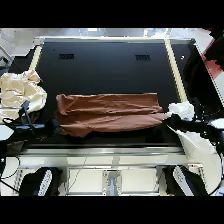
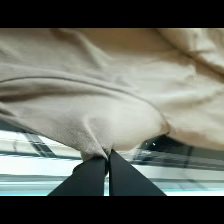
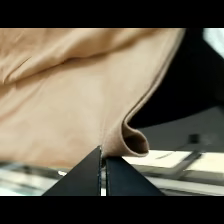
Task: Fold the shirts.
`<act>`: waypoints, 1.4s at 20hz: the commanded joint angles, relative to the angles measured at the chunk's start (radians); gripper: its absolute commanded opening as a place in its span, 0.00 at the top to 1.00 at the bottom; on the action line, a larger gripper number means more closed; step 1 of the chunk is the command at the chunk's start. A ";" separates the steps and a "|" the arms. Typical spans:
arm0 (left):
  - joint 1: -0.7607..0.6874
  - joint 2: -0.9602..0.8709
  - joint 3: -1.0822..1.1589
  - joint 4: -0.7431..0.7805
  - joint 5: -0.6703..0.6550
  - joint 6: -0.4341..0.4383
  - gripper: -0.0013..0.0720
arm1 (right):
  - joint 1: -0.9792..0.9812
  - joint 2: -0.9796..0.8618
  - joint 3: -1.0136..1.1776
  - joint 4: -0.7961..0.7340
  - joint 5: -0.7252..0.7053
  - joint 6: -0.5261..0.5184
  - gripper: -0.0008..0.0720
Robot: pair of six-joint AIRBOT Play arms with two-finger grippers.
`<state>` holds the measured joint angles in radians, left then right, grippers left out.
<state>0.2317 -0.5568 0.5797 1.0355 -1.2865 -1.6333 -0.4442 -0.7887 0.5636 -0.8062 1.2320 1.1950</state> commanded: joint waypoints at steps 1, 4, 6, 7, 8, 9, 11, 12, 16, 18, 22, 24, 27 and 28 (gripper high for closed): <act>0.026 -0.017 0.060 0.029 0.014 0.059 0.97 | 0.145 0.060 0.096 -0.203 -0.008 0.124 0.98; 0.026 -0.158 0.177 0.035 0.136 0.140 0.97 | 0.285 -0.001 0.174 -0.325 -0.101 0.213 0.98; 0.025 -0.298 0.280 0.034 0.171 0.190 0.97 | 0.342 -0.090 0.246 -0.326 -0.162 0.224 0.98; 0.022 -0.369 0.331 0.034 0.180 0.211 0.97 | 0.362 -0.145 0.285 -0.327 -0.190 0.227 0.98; 0.013 -0.444 0.387 0.034 0.194 0.237 0.97 | 0.377 -0.211 0.328 -0.327 -0.213 0.229 0.98; -0.002 -0.510 0.435 0.035 0.204 0.254 0.97 | 0.385 -0.282 0.371 -0.327 -0.226 0.230 0.98; -0.042 -0.644 0.524 0.042 0.211 0.274 0.97 | 0.385 -0.413 0.445 -0.331 -0.238 0.241 0.98; -0.065 -0.710 0.560 0.059 0.221 0.273 0.97 | 0.385 -0.468 0.475 -0.346 -0.244 0.263 0.98; -0.138 -0.906 0.646 0.170 0.247 0.272 0.97 | 0.385 -0.631 0.556 -0.370 -0.275 0.290 0.98; -0.154 -0.962 0.653 0.177 0.272 0.272 0.97 | 0.385 -0.684 0.569 -0.381 -0.275 0.302 0.98; -0.163 -1.032 0.653 0.204 0.304 0.270 0.97 | 0.385 -0.756 0.568 -0.424 -0.275 0.340 0.98; -0.163 -1.044 0.653 0.222 0.328 0.249 0.97 | 0.385 -0.760 0.568 -0.442 -0.275 0.342 0.98; -0.163 -1.046 0.658 0.219 0.348 0.250 0.96 | 0.385 -0.759 0.569 -0.451 -0.267 0.341 0.97; -0.163 -1.044 0.664 0.207 0.348 0.250 0.90 | 0.385 -0.757 0.573 -0.450 -0.247 0.341 0.96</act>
<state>0.0704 -1.5906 1.2346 1.2442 -0.9588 -1.3792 -0.0597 -1.5391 1.1320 -1.2411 0.9634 1.5311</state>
